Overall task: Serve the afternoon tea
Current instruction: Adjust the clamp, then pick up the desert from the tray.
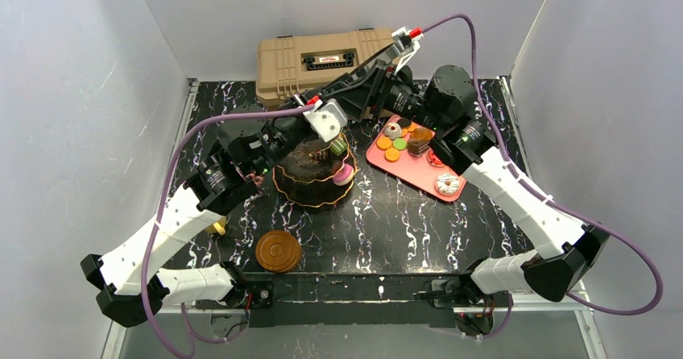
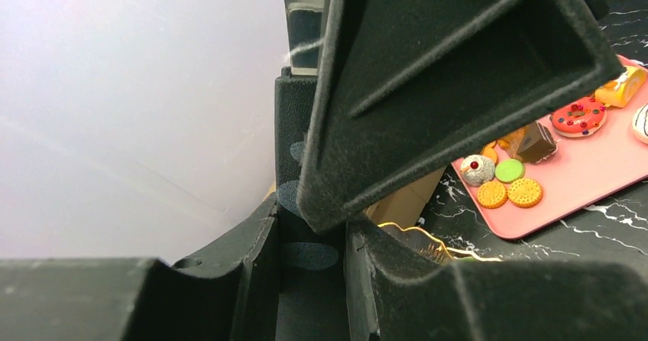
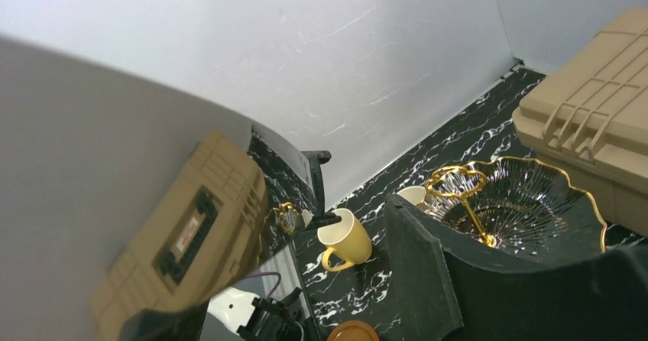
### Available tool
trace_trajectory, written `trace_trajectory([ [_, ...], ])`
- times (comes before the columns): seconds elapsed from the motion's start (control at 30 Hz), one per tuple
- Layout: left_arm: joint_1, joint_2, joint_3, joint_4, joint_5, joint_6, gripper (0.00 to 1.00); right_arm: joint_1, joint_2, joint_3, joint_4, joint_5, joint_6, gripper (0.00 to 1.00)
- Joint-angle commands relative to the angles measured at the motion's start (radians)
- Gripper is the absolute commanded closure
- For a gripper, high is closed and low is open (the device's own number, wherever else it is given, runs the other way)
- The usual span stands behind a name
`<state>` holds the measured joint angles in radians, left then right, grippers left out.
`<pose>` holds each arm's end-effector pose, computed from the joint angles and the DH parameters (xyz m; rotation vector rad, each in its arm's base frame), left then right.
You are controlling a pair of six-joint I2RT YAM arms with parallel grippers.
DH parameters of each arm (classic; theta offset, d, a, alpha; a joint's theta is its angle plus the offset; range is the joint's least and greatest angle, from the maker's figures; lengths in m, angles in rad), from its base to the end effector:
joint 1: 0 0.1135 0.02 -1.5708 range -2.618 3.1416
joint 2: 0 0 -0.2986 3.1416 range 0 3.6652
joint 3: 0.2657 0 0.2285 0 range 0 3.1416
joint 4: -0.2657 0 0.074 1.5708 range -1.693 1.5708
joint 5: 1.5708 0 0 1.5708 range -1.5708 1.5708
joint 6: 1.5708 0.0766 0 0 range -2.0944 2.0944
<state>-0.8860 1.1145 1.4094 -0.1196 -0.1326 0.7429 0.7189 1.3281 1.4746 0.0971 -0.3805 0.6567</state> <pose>0.1531 -0.1714 0.5292 0.9373 1.0360 -0.0265 0.2059 0.2179 0.5299 -0.4014 1.4360 1.3909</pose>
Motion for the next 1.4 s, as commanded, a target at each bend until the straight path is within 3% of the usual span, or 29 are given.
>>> trace_trajectory([
  [0.0,-0.016,-0.015,0.034,-0.015,0.076,0.013,0.89,-0.006,-0.037,0.004,0.127,0.054,0.006,0.21],
  [0.17,-0.015,-0.017,0.03,-0.018,0.076,0.013,0.89,-0.005,-0.063,-0.017,0.167,0.077,-0.017,0.22],
  [0.27,-0.015,-0.016,0.031,-0.019,0.072,0.003,0.89,-0.006,-0.04,0.009,0.142,0.055,-0.021,0.3],
  [0.43,-0.016,-0.018,0.034,-0.027,0.087,-0.008,0.88,-0.004,-0.034,0.003,0.165,0.065,-0.017,0.33],
  [0.53,-0.015,-0.013,0.04,-0.04,0.091,-0.007,0.85,-0.004,-0.013,0.021,0.158,0.054,-0.008,0.4],
  [0.57,-0.014,-0.013,0.04,-0.041,0.09,-0.007,0.8,-0.004,-0.007,0.021,0.156,0.052,-0.004,0.42],
  [0.7,-0.015,-0.014,0.044,-0.054,0.076,-0.007,0.25,-0.005,-0.009,0.023,0.096,0.08,-0.018,0.51],
  [0.8,-0.014,-0.013,0.07,-0.099,0.061,-0.03,0.04,-0.006,-0.028,0.022,0.013,0.147,-0.083,0.57],
  [1.0,-0.015,-0.028,0.145,-0.228,0.062,-0.13,0.02,-0.008,-0.114,-0.059,-0.109,0.388,-0.294,0.6],
  [1.2,-0.006,-0.071,0.187,-0.366,0.057,-0.185,0.02,-0.026,-0.228,-0.246,-0.208,0.685,-0.424,0.6],
  [1.37,0.108,-0.044,0.258,-0.464,0.05,-0.259,0.02,-0.06,-0.368,-0.476,-0.23,0.903,-0.447,0.61],
])
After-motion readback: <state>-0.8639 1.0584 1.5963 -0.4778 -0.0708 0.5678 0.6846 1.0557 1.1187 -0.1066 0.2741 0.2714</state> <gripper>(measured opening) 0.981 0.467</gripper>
